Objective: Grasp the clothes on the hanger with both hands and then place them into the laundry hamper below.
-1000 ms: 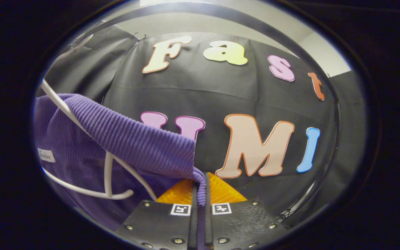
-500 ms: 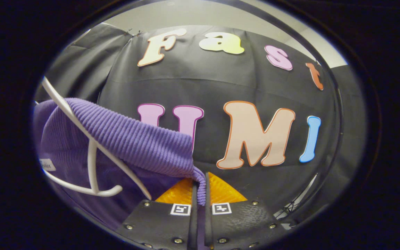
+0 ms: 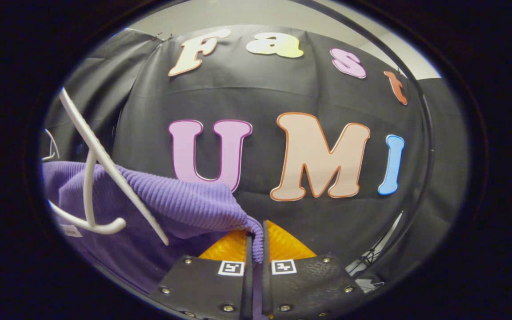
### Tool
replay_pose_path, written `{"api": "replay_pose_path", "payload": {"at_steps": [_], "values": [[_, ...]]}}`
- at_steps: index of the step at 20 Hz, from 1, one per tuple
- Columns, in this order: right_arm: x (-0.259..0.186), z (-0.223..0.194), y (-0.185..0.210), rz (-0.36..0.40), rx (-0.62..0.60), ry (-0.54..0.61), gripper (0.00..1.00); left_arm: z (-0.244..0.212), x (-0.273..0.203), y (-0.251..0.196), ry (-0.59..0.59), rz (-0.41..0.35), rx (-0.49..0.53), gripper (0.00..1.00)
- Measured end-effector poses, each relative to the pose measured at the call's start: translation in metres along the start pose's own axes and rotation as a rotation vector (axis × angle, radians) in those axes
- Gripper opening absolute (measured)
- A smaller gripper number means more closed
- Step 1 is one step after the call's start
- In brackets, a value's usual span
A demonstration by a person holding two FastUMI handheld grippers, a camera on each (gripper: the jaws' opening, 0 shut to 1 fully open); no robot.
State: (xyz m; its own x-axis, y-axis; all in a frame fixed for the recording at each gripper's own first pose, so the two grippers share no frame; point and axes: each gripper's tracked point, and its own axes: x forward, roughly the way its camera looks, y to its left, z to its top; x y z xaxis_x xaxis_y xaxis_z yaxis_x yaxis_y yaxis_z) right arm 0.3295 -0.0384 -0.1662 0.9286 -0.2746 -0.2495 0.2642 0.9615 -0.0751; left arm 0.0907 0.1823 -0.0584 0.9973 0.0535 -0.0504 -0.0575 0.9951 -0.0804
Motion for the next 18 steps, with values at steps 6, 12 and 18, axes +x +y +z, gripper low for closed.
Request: {"api": "replay_pose_path", "payload": {"at_steps": [6,12,18], "values": [[-0.011,-0.023,0.000,-0.002,-0.017,0.034,0.08,-0.009,-0.003,0.002,0.022,0.001,0.014,0.04],[-0.033,-0.039,0.009,0.034,-0.027,0.042,0.08,-0.022,-0.007,0.002,0.043,0.008,0.066,0.04],[-0.059,-0.059,0.037,0.114,-0.069,0.061,0.08,-0.035,-0.012,-0.012,0.061,-0.004,0.094,0.04]]}}
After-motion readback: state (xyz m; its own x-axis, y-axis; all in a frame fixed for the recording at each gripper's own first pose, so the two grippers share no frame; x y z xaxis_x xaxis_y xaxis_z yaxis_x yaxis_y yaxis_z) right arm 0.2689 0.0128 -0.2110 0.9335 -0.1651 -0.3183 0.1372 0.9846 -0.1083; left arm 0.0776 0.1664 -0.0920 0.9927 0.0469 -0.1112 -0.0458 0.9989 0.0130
